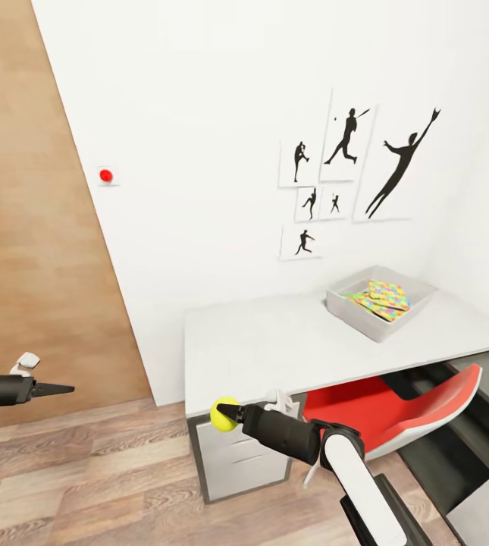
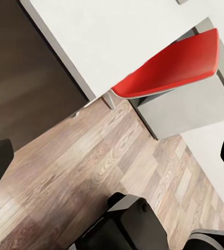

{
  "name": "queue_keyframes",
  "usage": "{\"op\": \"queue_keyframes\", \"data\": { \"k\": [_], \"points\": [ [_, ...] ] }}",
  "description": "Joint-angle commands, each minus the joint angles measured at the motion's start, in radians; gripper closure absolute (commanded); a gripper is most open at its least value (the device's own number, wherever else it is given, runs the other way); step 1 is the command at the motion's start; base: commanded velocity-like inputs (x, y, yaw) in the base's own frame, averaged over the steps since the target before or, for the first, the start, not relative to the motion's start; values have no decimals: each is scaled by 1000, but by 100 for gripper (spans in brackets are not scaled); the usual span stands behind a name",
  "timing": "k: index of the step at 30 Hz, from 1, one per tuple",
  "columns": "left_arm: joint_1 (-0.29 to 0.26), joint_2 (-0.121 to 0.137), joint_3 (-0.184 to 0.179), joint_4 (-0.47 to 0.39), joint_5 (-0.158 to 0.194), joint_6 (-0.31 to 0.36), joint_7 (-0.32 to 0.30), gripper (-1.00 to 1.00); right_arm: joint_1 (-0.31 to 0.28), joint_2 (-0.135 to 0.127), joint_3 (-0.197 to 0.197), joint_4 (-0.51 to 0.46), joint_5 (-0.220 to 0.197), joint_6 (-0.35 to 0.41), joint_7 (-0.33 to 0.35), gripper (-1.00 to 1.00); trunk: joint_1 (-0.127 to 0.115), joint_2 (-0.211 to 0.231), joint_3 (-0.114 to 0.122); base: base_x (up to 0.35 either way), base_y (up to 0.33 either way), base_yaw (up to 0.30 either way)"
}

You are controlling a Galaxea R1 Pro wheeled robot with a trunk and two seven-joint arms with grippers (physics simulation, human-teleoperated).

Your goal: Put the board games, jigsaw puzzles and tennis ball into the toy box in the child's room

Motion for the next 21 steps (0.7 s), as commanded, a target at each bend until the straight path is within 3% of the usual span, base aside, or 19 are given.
{"op": "queue_keyframes", "data": {
  "k": [1,7,12,21],
  "points": [
    [-1,1,-9,-1,7,13,-3,-100,-1,0,0,-1,-12,2,-13,100,-4,6,3,0,0,-195],
    [-1,1,-8,-2,7,46,-3,-100,-1,2,0,-1,-11,1,-14,100,-27,48,29,-1,0,-197],
    [-1,1,-8,-2,7,50,-3,-100,-1,2,0,-1,-11,1,-14,100,-46,83,50,-173,0,-180],
    [-1,1,-8,-2,7,49,-3,-100,-1,3,2,-1,-3,1,-14,100,-80,146,80,-50,0,-29]
  ]
}}
